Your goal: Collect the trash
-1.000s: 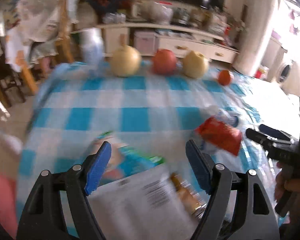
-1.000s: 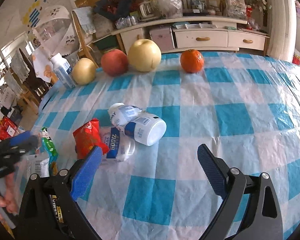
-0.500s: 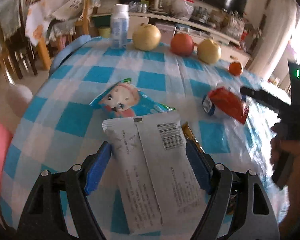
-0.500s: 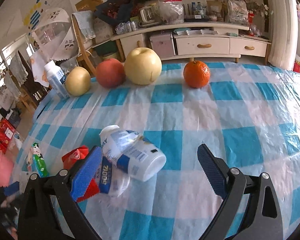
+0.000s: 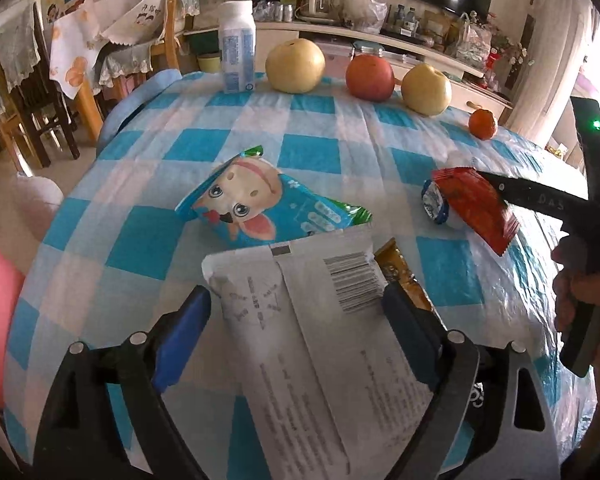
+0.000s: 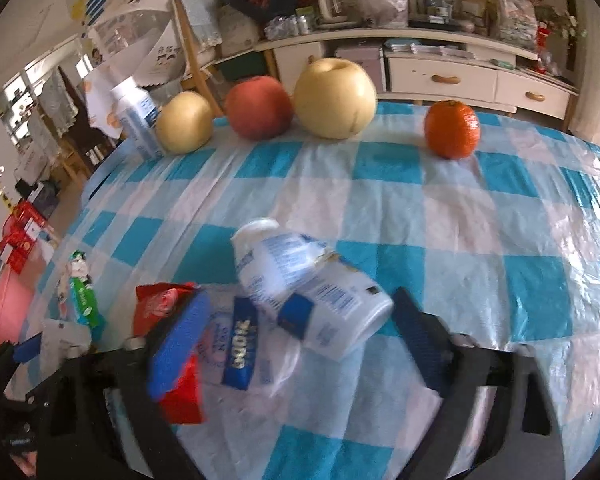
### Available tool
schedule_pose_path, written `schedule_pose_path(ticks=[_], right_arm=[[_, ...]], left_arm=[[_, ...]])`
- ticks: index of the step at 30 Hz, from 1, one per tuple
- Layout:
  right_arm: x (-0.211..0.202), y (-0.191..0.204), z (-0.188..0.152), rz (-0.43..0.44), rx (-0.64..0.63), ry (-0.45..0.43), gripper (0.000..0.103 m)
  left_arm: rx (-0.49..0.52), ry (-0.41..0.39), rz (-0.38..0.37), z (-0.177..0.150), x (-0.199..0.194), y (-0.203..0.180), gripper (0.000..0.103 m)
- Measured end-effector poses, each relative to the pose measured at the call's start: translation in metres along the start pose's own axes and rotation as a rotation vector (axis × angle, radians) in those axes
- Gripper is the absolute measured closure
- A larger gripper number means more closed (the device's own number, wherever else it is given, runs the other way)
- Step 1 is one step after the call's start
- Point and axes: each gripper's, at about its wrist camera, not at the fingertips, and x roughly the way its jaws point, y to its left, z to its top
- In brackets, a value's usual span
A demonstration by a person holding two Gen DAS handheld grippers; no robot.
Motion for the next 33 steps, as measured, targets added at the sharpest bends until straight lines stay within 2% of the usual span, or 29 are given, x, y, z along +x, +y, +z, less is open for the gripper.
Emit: schedule_pose_path(ticks=[4, 8, 13, 16, 22, 28, 33], right_arm=[[-0.004, 0.014, -0.001, -0.012, -0.055, 0.007, 0.028], [-0.001, 0.021, -0.001, -0.024, -0.079, 0.008, 0.028], [0.001, 0.017, -0.002, -0.069, -0.072, -0.010, 0.013], [0.001, 0.013, 0.002, -0.059, -0.042, -0.024, 0.013], [0.011, 0.003, 0.004, -0.022, 0.023, -0.016, 0.013], [0.012, -0.001, 0.006, 0.006, 0.048, -0.029, 0.013], [0.009, 0.003, 0.005, 0.019, 0.022, -0.028, 0.038]], left_arm=[[-0.026, 0.037, -0.041, 0.001, -0.001, 0.001, 0.014], [0.010, 0.045, -0.060, -0.002, -0.004, -0.008, 0.014], [0.002, 0.068, -0.072, -0.005, -0.001, -0.007, 0.014], [0.044, 0.054, -0.033, -0.006, -0.005, -0.014, 0.014], [0.132, 0.047, 0.027, -0.016, 0.000, -0.033, 0.006], [0.170, 0.057, 0.048, -0.017, 0.010, -0.037, 0.004], [0.153, 0.063, 0.011, -0.015, 0.012, -0.031, 0.005]])
